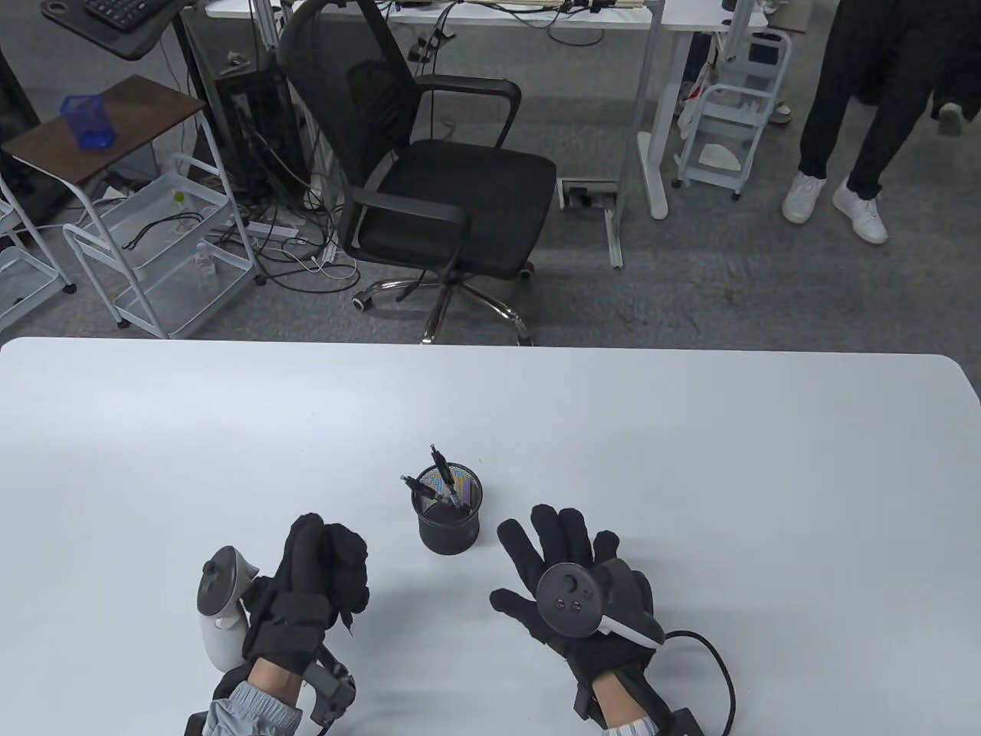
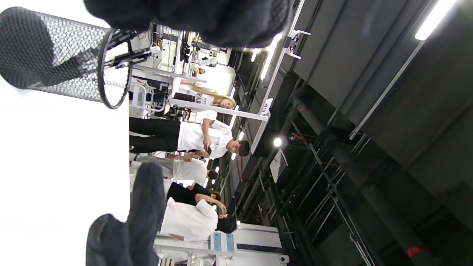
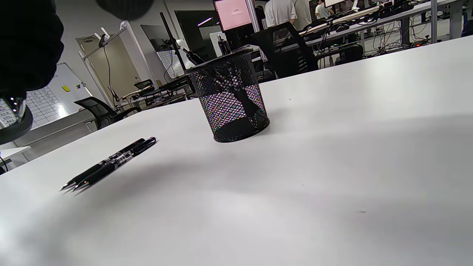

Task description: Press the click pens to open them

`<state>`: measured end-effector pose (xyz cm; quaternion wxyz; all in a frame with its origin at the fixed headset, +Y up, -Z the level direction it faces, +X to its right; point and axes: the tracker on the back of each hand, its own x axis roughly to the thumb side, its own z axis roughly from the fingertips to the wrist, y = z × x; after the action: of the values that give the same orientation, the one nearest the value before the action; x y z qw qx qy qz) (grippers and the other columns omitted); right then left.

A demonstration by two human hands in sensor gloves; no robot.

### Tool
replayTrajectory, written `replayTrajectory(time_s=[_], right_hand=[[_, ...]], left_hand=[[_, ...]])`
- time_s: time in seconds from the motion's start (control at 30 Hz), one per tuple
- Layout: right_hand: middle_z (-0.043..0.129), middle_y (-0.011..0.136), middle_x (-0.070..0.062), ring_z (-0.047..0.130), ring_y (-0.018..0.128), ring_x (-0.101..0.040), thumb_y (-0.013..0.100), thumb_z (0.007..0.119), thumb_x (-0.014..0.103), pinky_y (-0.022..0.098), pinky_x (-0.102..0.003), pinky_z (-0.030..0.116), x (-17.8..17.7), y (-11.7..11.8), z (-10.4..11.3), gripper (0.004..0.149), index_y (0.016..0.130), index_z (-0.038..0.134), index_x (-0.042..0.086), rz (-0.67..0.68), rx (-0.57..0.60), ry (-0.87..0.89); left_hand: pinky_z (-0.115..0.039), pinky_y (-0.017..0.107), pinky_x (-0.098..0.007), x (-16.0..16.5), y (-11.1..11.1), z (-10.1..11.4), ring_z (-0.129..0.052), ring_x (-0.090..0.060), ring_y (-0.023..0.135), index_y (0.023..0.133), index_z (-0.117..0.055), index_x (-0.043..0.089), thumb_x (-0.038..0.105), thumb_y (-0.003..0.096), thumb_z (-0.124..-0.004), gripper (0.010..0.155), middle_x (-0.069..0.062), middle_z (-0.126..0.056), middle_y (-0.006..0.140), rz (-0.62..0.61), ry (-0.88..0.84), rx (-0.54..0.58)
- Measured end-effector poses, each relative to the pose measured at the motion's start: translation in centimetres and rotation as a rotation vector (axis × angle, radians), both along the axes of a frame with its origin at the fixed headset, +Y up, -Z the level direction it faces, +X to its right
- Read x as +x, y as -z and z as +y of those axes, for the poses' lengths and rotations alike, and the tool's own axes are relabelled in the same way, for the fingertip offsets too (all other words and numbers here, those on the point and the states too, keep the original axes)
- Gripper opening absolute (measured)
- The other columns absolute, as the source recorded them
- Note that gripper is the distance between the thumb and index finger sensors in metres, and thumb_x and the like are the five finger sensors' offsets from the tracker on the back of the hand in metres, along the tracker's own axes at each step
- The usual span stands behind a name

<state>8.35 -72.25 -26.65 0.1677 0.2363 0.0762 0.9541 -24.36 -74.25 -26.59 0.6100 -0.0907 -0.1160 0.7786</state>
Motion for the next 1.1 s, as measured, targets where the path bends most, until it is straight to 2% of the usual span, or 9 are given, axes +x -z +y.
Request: replayTrajectory(time_s=[0.23,0.33,0.4,0.47,0.67,0.83,0.93,1.03,1.1], right_hand=[[0.006,0.123,-0.032,0.006,0.107,-0.062,0.064,0.057,0.052,0.063,-0.085,0.007,0.0,0.0,0.0,0.076,0.123,0.023,0.018,-0.003,-0.003,-0.003],[0.006,0.123,-0.032,0.006,0.107,-0.062,0.064,0.057,0.052,0.063,-0.085,0.007,0.1,0.0,-0.1,0.076,0.123,0.023,0.019,-0.003,-0.004,-0.003],[0.006,0.123,-0.032,0.006,0.107,-0.062,0.064,0.057,0.052,0.063,-0.085,0.007,0.0,0.0,-0.1,0.076,0.123,0.023,0.018,-0.003,-0.004,-0.004],[0.006,0.123,-0.033,0.006,0.107,-0.062,0.064,0.057,0.052,0.062,-0.085,0.007,0.0,0.0,-0.1,0.076,0.123,0.023,0.018,-0.003,-0.004,-0.004],[0.006,0.123,-0.033,0.006,0.106,-0.063,0.064,0.057,0.052,0.063,-0.085,0.007,0.1,0.1,-0.1,0.076,0.123,0.023,0.018,-0.004,-0.003,0.0],[0.006,0.123,-0.032,0.006,0.106,-0.063,0.064,0.057,0.052,0.063,-0.085,0.007,0.0,0.1,-0.2,0.076,0.123,0.023,0.018,-0.003,-0.004,-0.002],[0.006,0.123,-0.033,0.006,0.106,-0.063,0.064,0.057,0.052,0.063,-0.085,0.007,0.0,0.1,-0.2,0.076,0.123,0.023,0.019,-0.002,-0.004,-0.004],[0.006,0.124,-0.032,0.006,0.106,-0.063,0.064,0.057,0.052,0.063,-0.085,0.007,0.0,0.1,-0.2,0.076,0.123,0.023,0.019,-0.001,-0.005,-0.003],[0.006,0.123,-0.033,0.006,0.106,-0.063,0.064,0.057,0.052,0.063,-0.085,0.007,0.0,0.1,-0.2,0.076,0.123,0.023,0.018,-0.001,-0.006,-0.003]], left_hand=[[-0.085,0.046,-0.036,-0.2,-0.1,0.1,-0.088,-0.012,0.046,0.094,-0.073,0.016,0.066,0.0707,-0.032,0.069,0.0,-0.088,0.064,0.048,0.034,-0.013],[-0.076,0.061,-0.05,-0.3,0.0,0.5,-0.083,-0.026,0.067,0.116,-0.051,0.003,0.066,0.0704,-0.032,0.08,-0.014,-0.078,0.086,0.007,0.075,0.019],[-0.068,0.068,-0.057,-0.5,0.1,0.7,-0.076,-0.034,0.078,0.121,-0.035,0.0,0.061,0.0713,-0.032,0.079,-0.022,-0.067,0.097,-0.061,0.095,0.014],[-0.067,0.069,-0.058,-1.0,0.0,1.2,-0.073,-0.036,0.081,0.122,-0.03,-0.001,0.05,0.0727,-0.036,0.071,-0.024,-0.063,0.1,-0.024,0.155,0.001],[-0.071,0.065,-0.066,-3.1,-0.1,2.6,-0.08,-0.041,0.082,0.119,-0.043,-0.001,0.025,0.0707,-0.055,0.056,-0.024,-0.071,0.1,0.2,0.469,-0.001],[-0.047,0.065,-0.082,-4.6,0.1,2.6,-0.073,-0.046,0.094,0.119,-0.056,0.009,0.022,0.0713,-0.066,0.05,-0.015,-0.081,0.105,0.211,0.765,-0.057],[-0.042,0.065,-0.083,-5.5,0.2,2.4,-0.07,-0.046,0.097,0.118,-0.059,0.013,0.023,0.0718,-0.069,0.048,-0.008,-0.084,0.106,0.243,0.96,-0.124],[-0.064,0.068,-0.075,-6.6,0.2,2.0,-0.078,-0.039,0.091,0.117,-0.062,0.015,0.024,0.0713,-0.072,0.047,-0.006,-0.086,0.106,0.325,1.089,-0.192],[-0.077,0.066,-0.062,-7.2,0.3,1.4,-0.082,-0.037,0.086,0.116,-0.064,0.013,0.025,0.0706,-0.074,0.048,-0.008,-0.089,0.103,0.369,1.168,-0.232]])
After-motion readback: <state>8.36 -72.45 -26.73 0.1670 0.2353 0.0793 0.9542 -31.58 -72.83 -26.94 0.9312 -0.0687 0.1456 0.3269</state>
